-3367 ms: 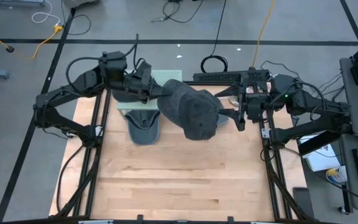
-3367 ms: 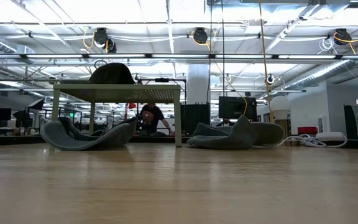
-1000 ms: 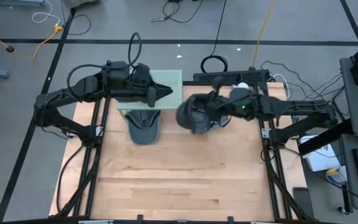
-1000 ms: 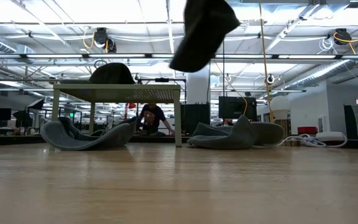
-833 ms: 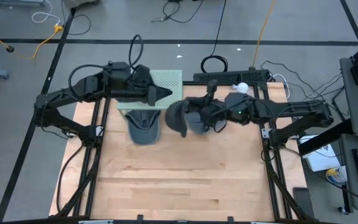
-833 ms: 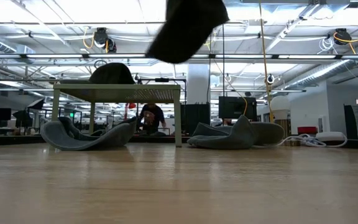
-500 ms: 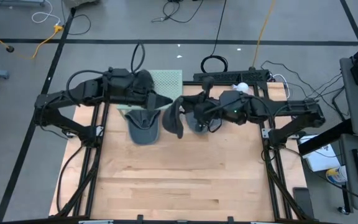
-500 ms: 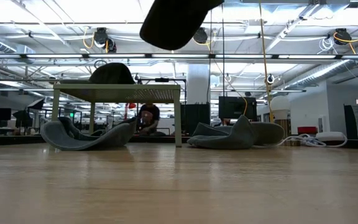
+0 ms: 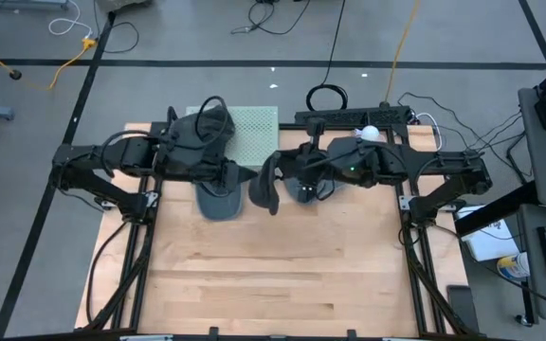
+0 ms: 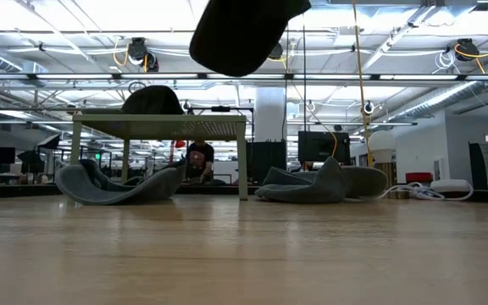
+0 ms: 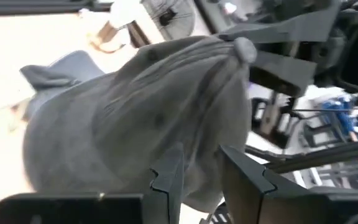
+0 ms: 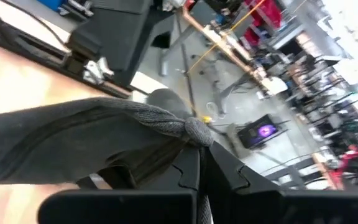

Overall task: Pick & Place hat
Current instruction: Stack the black cap on the black cap on the shelf

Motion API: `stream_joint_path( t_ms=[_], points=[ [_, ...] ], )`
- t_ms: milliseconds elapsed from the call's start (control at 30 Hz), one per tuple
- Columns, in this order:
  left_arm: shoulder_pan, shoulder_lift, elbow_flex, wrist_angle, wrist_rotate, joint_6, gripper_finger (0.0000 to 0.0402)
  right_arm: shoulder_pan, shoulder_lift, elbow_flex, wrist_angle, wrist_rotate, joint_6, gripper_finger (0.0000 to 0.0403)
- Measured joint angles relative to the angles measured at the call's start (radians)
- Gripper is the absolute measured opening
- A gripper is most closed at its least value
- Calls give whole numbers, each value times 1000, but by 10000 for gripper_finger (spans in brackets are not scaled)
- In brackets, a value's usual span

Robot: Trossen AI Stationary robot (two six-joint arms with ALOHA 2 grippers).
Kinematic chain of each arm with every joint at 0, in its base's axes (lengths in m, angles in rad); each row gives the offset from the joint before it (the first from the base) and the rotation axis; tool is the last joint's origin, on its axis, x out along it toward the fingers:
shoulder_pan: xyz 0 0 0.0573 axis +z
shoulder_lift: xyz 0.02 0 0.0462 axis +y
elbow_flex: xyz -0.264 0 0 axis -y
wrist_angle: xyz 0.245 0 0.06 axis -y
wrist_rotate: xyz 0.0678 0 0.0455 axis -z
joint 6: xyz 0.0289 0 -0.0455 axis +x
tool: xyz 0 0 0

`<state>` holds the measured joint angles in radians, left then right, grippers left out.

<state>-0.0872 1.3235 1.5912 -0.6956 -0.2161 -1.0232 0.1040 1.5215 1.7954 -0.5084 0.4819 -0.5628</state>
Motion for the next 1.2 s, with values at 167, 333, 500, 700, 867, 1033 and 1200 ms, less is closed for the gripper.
stream_joint_path(
  t_ms=[167,333,500,700,867,1033,1200],
  points=[
    [2,0,0,-14,7,-30,99,-2,17,0,-26,-68,74,1],
    [2,0,0,52,88,-4,99,2,32,2,-8,-129,149,1],
    [1,0,0,48,145,-98,102,3,57,-1,-2,-146,185,2],
    [4,0,0,2,134,-107,145,11,68,-1,11,-151,195,3],
    [20,0,0,-94,102,-149,177,11,82,-2,23,-202,236,3],
    [23,21,-1,-95,85,-142,181,11,104,0,21,-200,250,3],
    [19,43,1,-98,94,-130,182,2,112,-1,10,-248,277,4]
  ],
)
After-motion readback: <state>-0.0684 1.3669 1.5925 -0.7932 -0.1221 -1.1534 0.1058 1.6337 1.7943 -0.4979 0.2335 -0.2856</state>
